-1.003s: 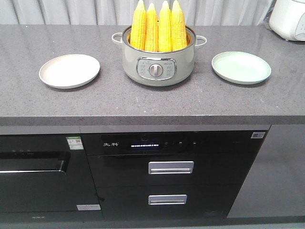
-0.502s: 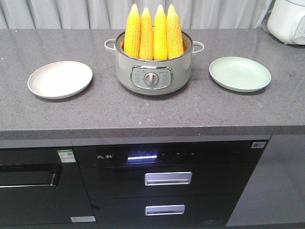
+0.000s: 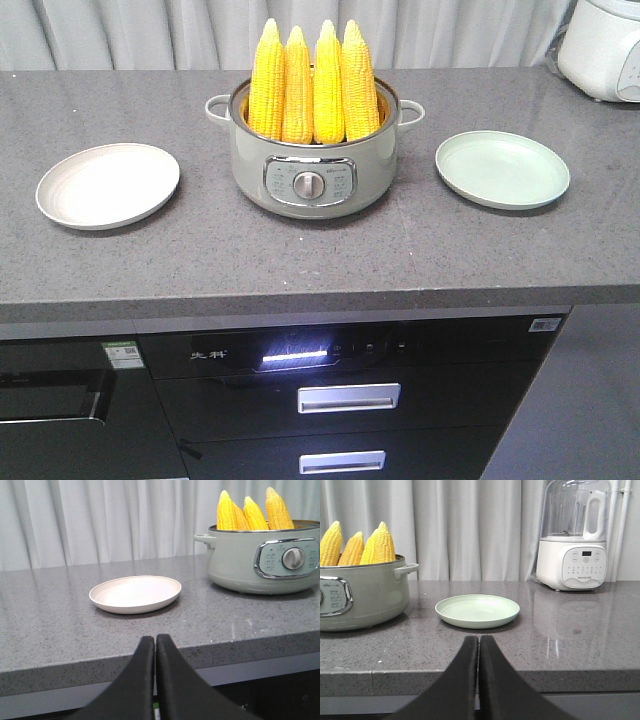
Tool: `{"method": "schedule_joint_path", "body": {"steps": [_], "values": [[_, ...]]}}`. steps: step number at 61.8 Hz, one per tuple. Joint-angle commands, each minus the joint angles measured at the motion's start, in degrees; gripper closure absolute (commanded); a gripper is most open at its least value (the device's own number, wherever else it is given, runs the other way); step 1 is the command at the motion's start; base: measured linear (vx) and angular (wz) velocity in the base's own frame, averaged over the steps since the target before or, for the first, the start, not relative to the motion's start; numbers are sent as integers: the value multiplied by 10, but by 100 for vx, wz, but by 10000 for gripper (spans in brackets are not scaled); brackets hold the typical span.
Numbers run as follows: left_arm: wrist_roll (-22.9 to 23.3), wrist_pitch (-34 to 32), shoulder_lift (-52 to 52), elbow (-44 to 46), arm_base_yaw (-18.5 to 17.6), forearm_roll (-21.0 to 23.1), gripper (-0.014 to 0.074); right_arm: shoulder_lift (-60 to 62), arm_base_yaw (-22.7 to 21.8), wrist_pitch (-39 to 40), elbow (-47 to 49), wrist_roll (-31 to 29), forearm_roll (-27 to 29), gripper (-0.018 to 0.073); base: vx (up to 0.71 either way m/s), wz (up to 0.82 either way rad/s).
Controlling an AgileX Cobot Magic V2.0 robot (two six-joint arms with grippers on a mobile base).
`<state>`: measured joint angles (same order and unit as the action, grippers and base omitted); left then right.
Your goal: Distribute corn equally
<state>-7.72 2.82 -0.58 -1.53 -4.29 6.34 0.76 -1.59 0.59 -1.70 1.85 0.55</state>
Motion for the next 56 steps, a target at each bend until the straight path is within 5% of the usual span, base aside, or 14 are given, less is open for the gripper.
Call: {"method": "schedule_joint_path", "body": {"steps": [1,56], "values": [[1,-44,-9,-2,1,1,603,4,-3,42,-5,-4,-6,564,8,-2],[1,-44,-9,-2,1,1,603,4,-3,42,-5,-4,-6,564,6,1]]}}
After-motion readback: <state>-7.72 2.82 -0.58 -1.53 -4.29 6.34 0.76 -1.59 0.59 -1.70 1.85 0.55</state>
